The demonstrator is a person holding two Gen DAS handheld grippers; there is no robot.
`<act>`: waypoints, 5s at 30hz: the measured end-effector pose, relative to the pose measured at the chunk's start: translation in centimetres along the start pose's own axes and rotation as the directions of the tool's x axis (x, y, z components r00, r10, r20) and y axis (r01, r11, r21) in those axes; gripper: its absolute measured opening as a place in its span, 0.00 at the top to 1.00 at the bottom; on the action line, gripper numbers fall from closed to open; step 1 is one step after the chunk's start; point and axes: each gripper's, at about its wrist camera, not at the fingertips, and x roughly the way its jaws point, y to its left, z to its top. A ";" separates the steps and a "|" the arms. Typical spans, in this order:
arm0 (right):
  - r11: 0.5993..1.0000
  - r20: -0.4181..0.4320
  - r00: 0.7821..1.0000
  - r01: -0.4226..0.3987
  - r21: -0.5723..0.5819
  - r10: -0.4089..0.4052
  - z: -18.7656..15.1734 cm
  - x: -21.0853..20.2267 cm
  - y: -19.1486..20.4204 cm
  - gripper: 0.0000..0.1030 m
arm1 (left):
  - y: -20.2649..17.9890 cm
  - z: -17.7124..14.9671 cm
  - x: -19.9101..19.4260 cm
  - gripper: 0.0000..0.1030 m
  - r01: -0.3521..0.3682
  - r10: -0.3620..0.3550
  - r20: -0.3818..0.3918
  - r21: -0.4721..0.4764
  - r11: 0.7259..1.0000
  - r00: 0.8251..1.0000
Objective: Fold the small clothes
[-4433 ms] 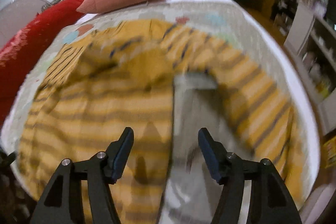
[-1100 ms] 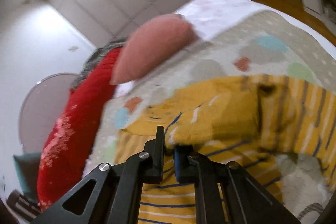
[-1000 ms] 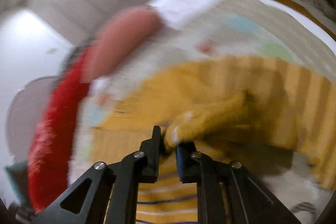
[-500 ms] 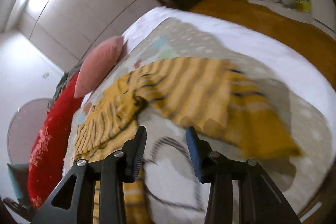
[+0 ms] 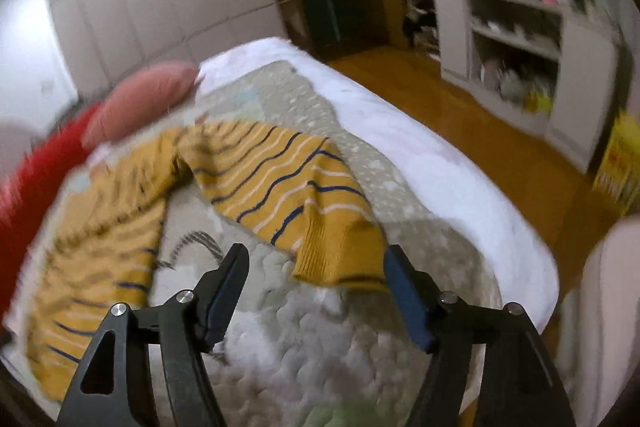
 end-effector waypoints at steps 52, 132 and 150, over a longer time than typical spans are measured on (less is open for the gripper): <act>0.763 0.039 0.957 -0.255 0.594 0.289 -3.1 3.1 -7.0 0.55 | 0.7 -0.8 1.9 0.26 0.027 -0.031 -0.060 -0.064 0.998 0.998; 0.906 -0.350 0.934 -0.210 -0.366 0.075 6.7 19.1 32.0 0.45 | 16.2 -5.2 -4.2 0.23 -0.051 0.099 0.113 -0.367 0.929 0.989; 0.796 -0.259 0.826 -0.323 0.512 0.501 7.6 22.8 13.6 0.70 | 13.4 -4.6 -3.8 0.23 -0.045 0.077 0.085 -0.321 0.946 0.993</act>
